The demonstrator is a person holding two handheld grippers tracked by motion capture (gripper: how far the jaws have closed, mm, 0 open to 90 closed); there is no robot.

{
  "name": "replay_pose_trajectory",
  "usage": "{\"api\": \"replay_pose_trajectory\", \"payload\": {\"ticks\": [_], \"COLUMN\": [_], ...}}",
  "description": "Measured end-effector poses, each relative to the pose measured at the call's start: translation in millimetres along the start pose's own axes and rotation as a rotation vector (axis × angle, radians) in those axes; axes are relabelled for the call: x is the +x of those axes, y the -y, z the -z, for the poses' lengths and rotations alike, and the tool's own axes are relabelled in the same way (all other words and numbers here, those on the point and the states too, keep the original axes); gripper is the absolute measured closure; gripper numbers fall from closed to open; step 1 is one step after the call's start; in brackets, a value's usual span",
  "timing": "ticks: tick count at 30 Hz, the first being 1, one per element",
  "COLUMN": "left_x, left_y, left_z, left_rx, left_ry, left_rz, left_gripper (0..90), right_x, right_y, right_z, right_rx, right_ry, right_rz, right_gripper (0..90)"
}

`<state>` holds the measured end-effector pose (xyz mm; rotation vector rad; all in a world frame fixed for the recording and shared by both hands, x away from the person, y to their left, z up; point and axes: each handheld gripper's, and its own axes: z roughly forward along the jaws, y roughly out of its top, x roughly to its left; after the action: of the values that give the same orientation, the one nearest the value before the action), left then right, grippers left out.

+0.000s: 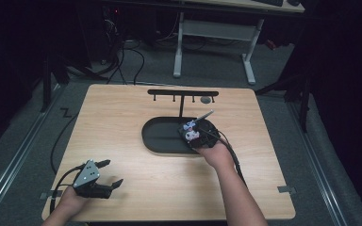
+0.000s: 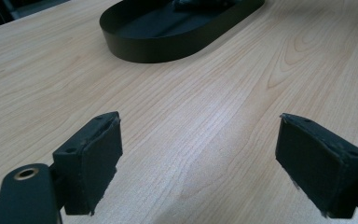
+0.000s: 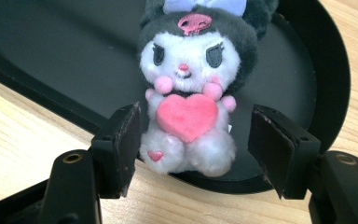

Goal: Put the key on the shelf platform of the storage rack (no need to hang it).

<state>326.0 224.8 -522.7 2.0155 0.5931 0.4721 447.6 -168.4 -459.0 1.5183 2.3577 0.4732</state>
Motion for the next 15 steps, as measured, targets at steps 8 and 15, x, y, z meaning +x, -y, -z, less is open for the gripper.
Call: {"api": "replay_pose_trajectory", "payload": {"ticks": [8,15], "left_x": [0.3,0.0], "left_y": [-0.1,-0.2], "left_z": [-0.1,-0.4], "left_rx": [0.000,0.000], "left_ry": [0.001,0.000], "left_rz": [0.002,0.000], "left_gripper": [15.5,15.5], "right_x": [2.2,2.2], "right_y": [4.4,14.9], "right_z": [4.9,12.6], "right_rx": [-0.021,-0.053], "right_ry": [0.004,-0.004], "right_rz": [0.008,0.003], "right_gripper": [34.1,34.1]}}
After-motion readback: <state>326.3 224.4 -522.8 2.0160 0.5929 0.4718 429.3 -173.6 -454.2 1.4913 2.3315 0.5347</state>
